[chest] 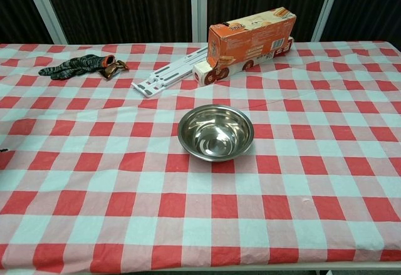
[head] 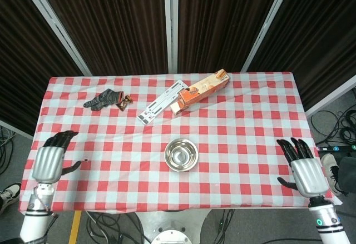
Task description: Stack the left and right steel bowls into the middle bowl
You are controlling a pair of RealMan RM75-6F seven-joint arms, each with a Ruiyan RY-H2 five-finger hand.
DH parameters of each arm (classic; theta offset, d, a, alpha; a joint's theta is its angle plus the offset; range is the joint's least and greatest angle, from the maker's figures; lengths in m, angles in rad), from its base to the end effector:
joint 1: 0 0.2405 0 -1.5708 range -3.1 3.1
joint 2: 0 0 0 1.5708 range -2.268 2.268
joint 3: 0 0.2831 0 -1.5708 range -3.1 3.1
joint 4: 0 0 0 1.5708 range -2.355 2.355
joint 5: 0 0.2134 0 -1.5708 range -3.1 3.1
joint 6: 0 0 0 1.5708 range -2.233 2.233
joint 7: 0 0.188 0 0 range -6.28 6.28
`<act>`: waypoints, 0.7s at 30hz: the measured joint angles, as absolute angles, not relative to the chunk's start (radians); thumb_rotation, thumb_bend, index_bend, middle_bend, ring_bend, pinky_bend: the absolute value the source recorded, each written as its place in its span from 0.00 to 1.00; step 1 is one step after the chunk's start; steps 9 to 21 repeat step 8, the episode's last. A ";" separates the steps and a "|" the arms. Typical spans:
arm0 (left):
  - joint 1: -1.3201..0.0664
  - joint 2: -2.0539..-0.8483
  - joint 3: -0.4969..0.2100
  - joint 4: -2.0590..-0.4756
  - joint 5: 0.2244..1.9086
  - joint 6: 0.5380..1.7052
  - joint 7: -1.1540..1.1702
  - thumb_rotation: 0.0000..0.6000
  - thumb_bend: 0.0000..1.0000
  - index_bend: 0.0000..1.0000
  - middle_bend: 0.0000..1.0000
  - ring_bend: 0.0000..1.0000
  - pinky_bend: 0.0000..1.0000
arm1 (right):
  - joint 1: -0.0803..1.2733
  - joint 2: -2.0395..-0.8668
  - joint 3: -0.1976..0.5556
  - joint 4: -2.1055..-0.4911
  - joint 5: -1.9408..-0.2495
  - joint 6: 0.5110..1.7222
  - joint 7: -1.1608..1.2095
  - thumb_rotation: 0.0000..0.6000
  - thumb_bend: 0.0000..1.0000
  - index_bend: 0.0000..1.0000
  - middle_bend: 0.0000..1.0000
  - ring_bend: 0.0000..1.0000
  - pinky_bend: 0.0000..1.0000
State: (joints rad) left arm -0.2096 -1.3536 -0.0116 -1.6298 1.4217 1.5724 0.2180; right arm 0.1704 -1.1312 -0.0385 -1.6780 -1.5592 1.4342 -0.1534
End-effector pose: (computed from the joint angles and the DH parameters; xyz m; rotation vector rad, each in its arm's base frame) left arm -0.2906 0.2544 0.0976 -1.3687 -0.8705 -0.9929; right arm -0.3043 -0.2319 0.1294 1.5966 -0.8538 0.8565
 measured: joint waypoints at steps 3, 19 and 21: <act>-0.158 -1.329 0.018 -1.638 1.436 1.605 0.178 1.00 0.09 0.27 0.31 0.24 0.31 | 0.144 -1.153 -0.067 -1.648 -1.588 1.444 -0.128 1.00 0.00 0.01 0.07 0.00 0.02; -0.128 -1.328 0.039 -1.619 1.451 1.598 0.153 1.00 0.09 0.27 0.31 0.24 0.31 | 0.141 -1.168 -0.074 -1.640 -1.606 1.434 -0.125 1.00 0.00 0.01 0.07 0.00 0.01; -0.128 -1.328 0.039 -1.619 1.451 1.598 0.153 1.00 0.09 0.27 0.31 0.24 0.31 | 0.141 -1.168 -0.074 -1.640 -1.606 1.434 -0.125 1.00 0.00 0.01 0.07 0.00 0.01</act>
